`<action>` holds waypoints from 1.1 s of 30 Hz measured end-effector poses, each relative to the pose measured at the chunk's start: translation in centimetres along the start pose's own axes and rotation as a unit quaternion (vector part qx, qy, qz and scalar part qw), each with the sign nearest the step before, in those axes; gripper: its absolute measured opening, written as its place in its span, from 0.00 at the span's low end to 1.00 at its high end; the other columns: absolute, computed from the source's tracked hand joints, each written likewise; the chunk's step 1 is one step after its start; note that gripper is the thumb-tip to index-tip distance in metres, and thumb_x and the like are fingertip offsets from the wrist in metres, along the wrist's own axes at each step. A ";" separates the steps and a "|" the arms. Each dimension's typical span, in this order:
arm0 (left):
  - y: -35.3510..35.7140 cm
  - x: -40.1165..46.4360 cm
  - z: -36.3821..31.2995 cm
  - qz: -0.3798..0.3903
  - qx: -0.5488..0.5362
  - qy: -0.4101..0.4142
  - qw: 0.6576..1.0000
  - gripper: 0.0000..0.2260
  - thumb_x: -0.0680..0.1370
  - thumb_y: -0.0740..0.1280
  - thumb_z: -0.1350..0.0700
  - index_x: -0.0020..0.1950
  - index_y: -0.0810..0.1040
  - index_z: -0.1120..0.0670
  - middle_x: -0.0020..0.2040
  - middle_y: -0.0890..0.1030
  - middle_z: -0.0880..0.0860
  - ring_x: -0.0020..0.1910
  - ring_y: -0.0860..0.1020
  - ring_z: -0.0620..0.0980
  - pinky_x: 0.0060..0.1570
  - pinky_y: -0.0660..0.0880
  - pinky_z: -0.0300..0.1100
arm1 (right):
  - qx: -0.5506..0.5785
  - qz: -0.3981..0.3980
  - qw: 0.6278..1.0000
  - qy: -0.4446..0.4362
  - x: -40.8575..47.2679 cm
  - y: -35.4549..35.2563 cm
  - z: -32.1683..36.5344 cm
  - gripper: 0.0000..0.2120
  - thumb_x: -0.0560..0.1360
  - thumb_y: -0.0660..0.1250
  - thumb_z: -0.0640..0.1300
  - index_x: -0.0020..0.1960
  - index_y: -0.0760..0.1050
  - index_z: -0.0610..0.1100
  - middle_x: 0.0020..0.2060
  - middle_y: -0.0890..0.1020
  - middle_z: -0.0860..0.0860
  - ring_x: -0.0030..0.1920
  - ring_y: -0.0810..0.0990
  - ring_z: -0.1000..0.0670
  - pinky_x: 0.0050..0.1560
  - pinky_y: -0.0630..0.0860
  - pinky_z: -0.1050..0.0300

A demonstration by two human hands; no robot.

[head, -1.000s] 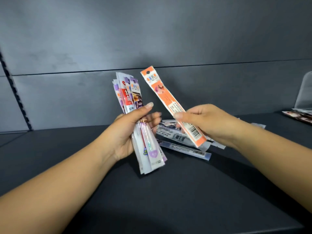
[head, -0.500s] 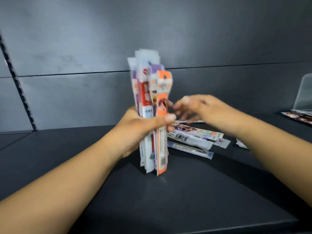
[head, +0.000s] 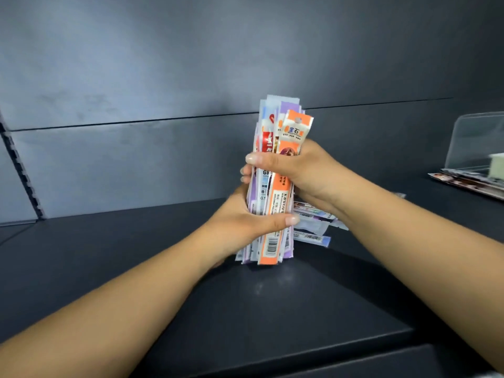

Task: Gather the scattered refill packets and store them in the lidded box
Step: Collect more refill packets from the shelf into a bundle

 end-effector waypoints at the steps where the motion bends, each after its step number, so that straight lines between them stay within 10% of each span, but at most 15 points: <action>1: 0.3 0.0 0.1 0.004 0.007 -0.002 1.000 0.22 0.65 0.75 0.54 0.57 0.73 0.47 0.50 0.82 0.45 0.51 0.81 0.41 0.56 0.76 0.43 | 0.019 -0.015 1.000 0.003 -0.2 -0.4 -0.2 0.02 0.69 0.69 0.39 0.39 0.76 0.44 0.30 0.84 0.51 0.36 0.83 0.53 0.43 0.81 0.57; 12: 7.9 4.0 -2.9 0.091 -0.036 -0.014 0.995 0.05 0.72 0.68 0.53 0.47 0.78 0.48 0.44 0.84 0.48 0.43 0.83 0.46 0.48 0.80 0.42 | 0.105 -0.225 0.968 0.040 -3.9 -9.8 0.8 0.05 0.72 0.68 0.43 0.39 0.76 0.41 0.26 0.82 0.51 0.29 0.82 0.54 0.33 0.80 0.60; 22: 23.3 11.6 -5.1 0.170 -0.134 -0.109 0.970 0.03 0.74 0.65 0.55 0.48 0.76 0.49 0.40 0.82 0.50 0.35 0.82 0.44 0.38 0.80 0.40 | 0.093 -0.241 0.964 0.065 -9.5 -24.9 0.8 0.09 0.72 0.68 0.47 0.37 0.75 0.43 0.26 0.82 0.51 0.29 0.82 0.53 0.37 0.81 0.60; 28: 29.9 16.1 -5.1 0.081 -0.171 -0.148 0.971 0.03 0.74 0.66 0.59 0.44 0.78 0.51 0.30 0.84 0.48 0.29 0.82 0.45 0.30 0.80 0.41 | -0.136 -0.183 0.962 0.149 -13.3 -34.4 -0.1 0.17 0.72 0.62 0.58 0.45 0.78 0.44 0.40 0.84 0.50 0.41 0.82 0.53 0.44 0.78 0.61; 33: 31.2 18.7 -4.1 -0.030 -0.150 -0.196 0.969 0.06 0.74 0.67 0.60 0.50 0.78 0.59 0.31 0.82 0.51 0.25 0.81 0.45 0.23 0.77 0.38 | -0.454 -0.129 0.862 0.184 -17.8 -40.3 -2.3 0.25 0.72 0.63 0.58 0.61 0.73 0.42 0.59 0.78 0.48 0.58 0.75 0.49 0.61 0.67 0.58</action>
Point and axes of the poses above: each hand's wrist, its own x-axis towards the middle knuckle, its own y-axis out of the palm, z = x × y, the point moved 1 cm from there along x, towards the middle knuckle
